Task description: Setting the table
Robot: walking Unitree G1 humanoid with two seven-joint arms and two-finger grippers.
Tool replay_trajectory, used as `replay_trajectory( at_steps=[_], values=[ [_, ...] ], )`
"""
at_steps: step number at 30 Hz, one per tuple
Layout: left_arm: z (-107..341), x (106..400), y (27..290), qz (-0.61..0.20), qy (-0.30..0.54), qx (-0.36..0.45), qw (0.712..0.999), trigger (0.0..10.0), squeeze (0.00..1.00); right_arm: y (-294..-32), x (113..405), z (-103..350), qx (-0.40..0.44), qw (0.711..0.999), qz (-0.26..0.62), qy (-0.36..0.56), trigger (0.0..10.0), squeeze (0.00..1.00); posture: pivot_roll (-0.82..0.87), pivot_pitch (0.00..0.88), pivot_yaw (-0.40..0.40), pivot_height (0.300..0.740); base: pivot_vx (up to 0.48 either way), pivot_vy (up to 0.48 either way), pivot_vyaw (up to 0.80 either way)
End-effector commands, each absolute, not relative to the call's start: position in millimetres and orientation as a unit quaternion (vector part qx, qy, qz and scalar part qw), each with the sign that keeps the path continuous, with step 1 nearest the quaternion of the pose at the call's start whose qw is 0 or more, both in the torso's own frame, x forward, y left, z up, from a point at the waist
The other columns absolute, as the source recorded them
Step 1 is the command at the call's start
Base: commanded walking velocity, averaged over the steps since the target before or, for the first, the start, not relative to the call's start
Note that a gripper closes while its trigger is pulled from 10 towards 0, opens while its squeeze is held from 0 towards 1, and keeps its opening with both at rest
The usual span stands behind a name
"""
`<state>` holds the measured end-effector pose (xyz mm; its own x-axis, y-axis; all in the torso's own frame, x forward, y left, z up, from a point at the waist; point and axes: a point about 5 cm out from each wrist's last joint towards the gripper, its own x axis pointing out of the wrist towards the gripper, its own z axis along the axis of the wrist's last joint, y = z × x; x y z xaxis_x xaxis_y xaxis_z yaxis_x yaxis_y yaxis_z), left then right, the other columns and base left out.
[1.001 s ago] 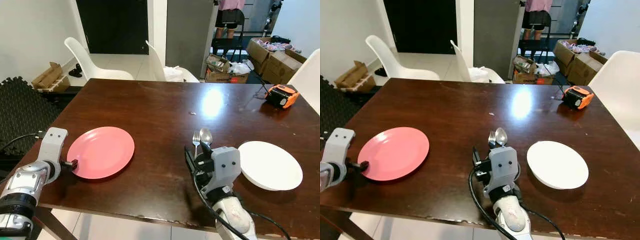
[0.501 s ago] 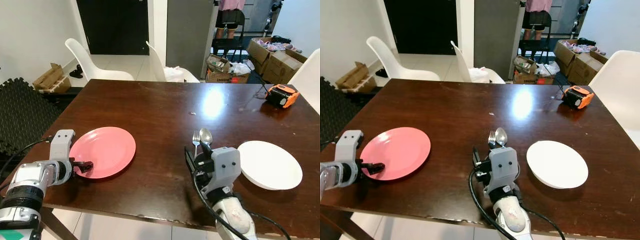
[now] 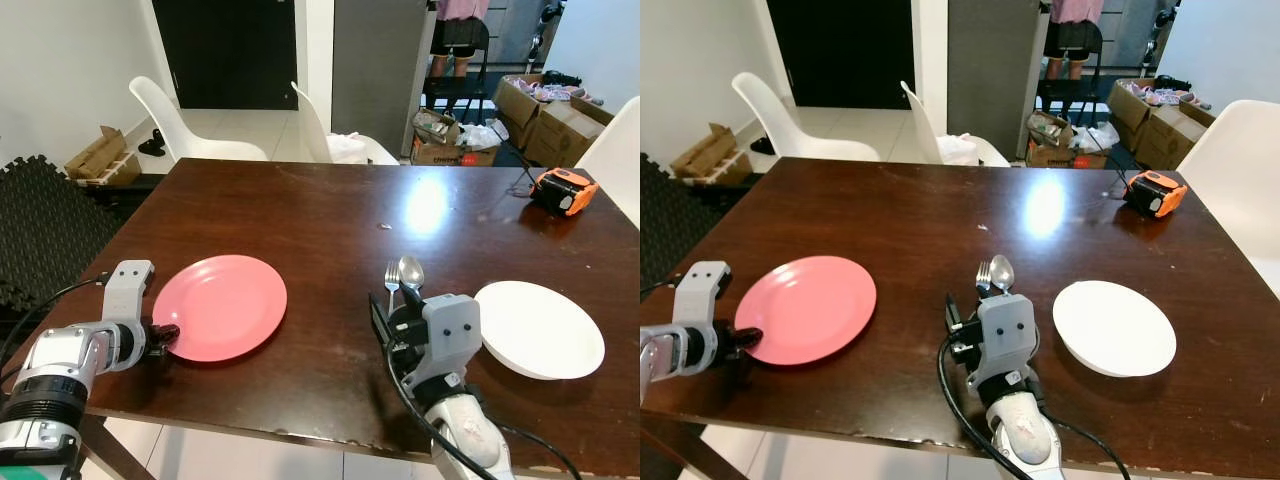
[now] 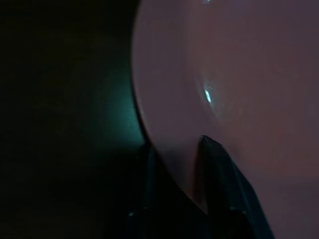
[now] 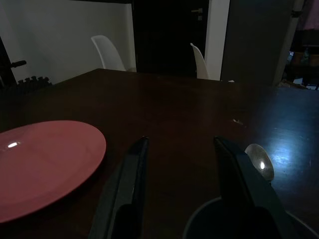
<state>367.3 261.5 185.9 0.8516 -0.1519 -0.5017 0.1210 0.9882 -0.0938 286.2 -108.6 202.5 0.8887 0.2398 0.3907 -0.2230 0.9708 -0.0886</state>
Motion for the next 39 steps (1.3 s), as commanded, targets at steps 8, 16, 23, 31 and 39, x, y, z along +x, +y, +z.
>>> replay_trajectory(
  at_steps=[8,16,23,31,39],
  values=[
    [193.1,369.7,259.1,-0.077,0.227,-0.078,0.968,0.0,0.00,-105.6,284.4,203.0,-0.020,0.970,0.126,-0.209,10.0,0.00,-0.01,0.167,0.137,0.740,0.000,0.000,0.00],
    [245.9,377.7,233.6,-0.169,0.142,-0.172,0.960,10.0,0.00,-104.6,285.2,203.7,-0.020,0.969,0.129,-0.210,10.0,0.00,-0.01,0.167,0.137,0.740,0.000,0.000,0.00],
    [223.7,377.6,251.9,-0.097,0.176,-0.118,0.972,10.0,0.69,-103.6,284.4,202.7,-0.019,0.970,0.129,-0.208,10.0,0.00,0.00,0.172,0.142,0.740,0.000,0.000,0.00],
    [212.7,372.6,264.9,-0.063,0.199,-0.187,0.960,10.0,1.00,-104.4,284.3,202.4,-0.019,0.970,0.128,-0.207,10.0,0.00,0.00,0.174,0.143,0.740,0.000,0.000,0.00],
    [208.3,366.7,264.8,-0.087,0.203,-0.242,0.945,10.0,1.00,-103.9,283.9,201.8,-0.018,0.970,0.128,-0.206,10.0,0.00,0.00,0.180,0.149,0.740,0.000,0.000,0.00]
  ],
)
